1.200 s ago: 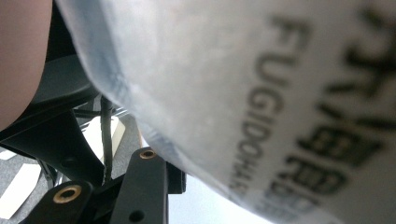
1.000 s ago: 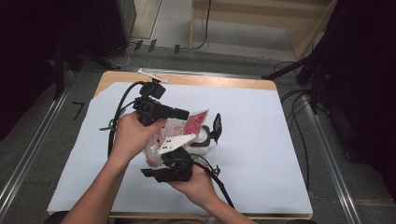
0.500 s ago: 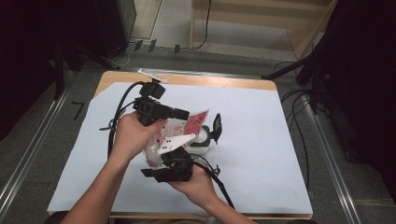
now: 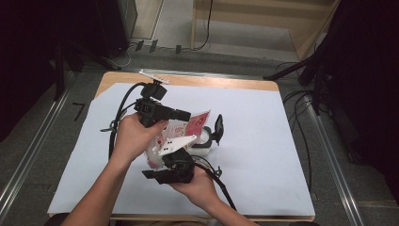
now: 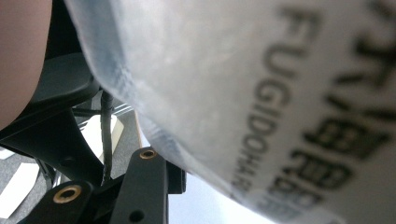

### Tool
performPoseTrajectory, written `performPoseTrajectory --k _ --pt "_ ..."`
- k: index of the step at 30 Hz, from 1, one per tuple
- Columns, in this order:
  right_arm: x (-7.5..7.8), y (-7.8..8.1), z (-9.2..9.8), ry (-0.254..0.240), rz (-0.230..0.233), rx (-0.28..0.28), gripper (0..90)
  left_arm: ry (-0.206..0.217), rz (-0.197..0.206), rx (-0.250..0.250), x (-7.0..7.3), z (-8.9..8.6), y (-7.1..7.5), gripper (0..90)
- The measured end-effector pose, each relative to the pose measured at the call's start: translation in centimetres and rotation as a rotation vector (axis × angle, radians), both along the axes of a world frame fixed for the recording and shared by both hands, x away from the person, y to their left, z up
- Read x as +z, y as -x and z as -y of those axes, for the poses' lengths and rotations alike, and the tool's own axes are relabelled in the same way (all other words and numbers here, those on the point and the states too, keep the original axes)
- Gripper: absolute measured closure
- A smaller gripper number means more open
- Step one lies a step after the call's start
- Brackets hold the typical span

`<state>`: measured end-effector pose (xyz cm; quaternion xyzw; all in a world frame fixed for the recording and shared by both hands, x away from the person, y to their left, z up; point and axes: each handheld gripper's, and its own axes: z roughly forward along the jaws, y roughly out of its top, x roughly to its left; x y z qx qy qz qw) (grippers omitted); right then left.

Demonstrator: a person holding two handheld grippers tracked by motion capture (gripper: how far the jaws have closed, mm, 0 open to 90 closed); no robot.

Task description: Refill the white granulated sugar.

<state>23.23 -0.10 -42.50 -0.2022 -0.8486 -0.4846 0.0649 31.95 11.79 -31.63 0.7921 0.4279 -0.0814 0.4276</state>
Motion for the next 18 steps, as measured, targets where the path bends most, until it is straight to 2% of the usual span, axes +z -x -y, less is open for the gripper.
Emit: performPoseTrajectory --k 18 --pt "0.0 0.0 0.0 0.0 -0.001 0.0 64.4 0.0 0.005 0.005 -0.01 0.05 0.02 86.3"
